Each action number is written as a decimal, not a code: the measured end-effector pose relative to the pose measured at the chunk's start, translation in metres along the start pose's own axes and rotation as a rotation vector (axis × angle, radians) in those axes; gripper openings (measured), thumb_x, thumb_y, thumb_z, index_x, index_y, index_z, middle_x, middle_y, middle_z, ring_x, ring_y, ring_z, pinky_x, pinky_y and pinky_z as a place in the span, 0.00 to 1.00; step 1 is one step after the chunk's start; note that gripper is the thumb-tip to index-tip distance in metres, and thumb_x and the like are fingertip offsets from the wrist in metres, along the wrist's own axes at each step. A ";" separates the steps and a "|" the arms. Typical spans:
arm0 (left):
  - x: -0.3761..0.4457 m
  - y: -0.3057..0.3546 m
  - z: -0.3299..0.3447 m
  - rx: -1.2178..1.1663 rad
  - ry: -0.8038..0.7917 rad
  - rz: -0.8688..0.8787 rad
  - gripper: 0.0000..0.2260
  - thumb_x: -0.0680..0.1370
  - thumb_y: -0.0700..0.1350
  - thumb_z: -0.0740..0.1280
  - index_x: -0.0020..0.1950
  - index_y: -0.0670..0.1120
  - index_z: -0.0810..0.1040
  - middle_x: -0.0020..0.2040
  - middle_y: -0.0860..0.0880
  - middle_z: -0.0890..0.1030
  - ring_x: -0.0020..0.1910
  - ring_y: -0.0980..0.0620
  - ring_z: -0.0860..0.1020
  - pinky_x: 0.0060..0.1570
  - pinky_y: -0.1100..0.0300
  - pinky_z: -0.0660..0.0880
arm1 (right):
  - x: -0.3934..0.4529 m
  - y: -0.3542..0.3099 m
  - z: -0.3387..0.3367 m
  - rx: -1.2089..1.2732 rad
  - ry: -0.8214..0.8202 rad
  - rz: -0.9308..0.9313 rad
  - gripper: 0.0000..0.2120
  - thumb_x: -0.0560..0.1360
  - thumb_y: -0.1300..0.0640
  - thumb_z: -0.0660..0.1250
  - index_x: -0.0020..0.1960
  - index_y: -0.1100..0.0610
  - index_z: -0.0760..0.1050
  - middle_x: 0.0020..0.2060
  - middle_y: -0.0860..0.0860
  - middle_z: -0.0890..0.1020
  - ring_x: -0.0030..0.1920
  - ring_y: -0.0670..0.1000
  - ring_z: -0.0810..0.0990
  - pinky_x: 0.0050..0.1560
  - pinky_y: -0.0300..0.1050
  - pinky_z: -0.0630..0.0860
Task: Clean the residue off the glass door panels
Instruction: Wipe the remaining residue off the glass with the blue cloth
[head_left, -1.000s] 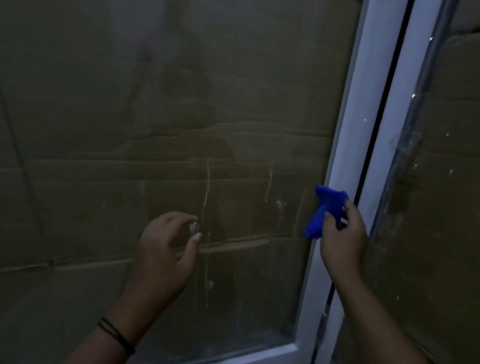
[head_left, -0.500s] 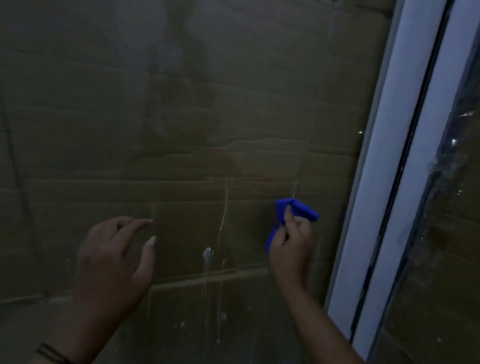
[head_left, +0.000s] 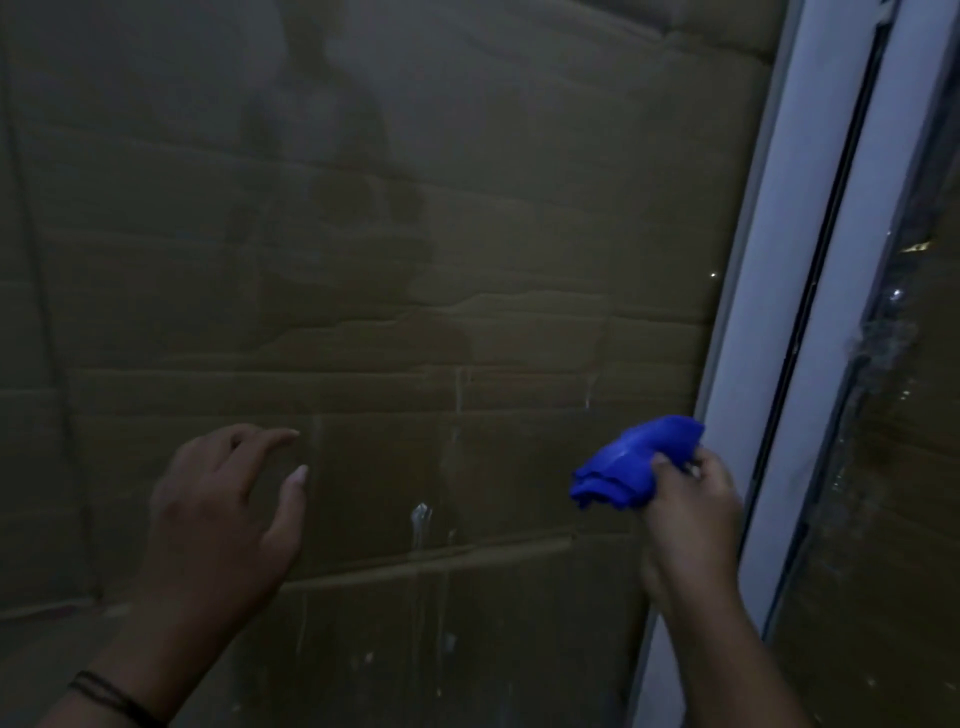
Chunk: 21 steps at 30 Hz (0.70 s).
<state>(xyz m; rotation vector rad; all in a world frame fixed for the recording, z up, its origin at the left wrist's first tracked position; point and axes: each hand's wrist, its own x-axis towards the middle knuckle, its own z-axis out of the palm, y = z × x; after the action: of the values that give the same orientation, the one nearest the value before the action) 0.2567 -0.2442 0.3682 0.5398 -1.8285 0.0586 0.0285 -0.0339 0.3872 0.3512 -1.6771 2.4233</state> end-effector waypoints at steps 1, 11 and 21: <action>0.000 0.001 0.000 -0.006 -0.003 -0.001 0.17 0.72 0.51 0.60 0.52 0.43 0.81 0.46 0.44 0.79 0.47 0.41 0.76 0.48 0.50 0.69 | 0.009 -0.005 -0.009 -0.083 0.058 -0.058 0.12 0.76 0.64 0.61 0.53 0.50 0.75 0.42 0.48 0.81 0.39 0.46 0.79 0.41 0.42 0.73; 0.004 -0.012 -0.005 0.029 -0.007 0.031 0.16 0.72 0.51 0.61 0.52 0.43 0.80 0.46 0.44 0.78 0.47 0.41 0.75 0.48 0.48 0.71 | 0.037 0.002 0.035 -0.527 0.027 -0.452 0.22 0.77 0.70 0.56 0.70 0.59 0.68 0.66 0.59 0.72 0.66 0.58 0.70 0.68 0.49 0.65; 0.007 -0.014 -0.013 0.030 0.013 0.006 0.17 0.72 0.50 0.61 0.53 0.42 0.80 0.46 0.43 0.79 0.47 0.42 0.75 0.49 0.50 0.68 | -0.112 0.039 0.127 -0.488 -0.583 -0.880 0.30 0.61 0.76 0.62 0.61 0.59 0.77 0.63 0.57 0.77 0.58 0.59 0.77 0.64 0.39 0.63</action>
<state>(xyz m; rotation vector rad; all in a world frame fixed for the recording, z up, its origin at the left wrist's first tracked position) 0.2721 -0.2552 0.3756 0.5536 -1.8188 0.0940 0.1368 -0.1676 0.3629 1.4358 -1.6946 1.2895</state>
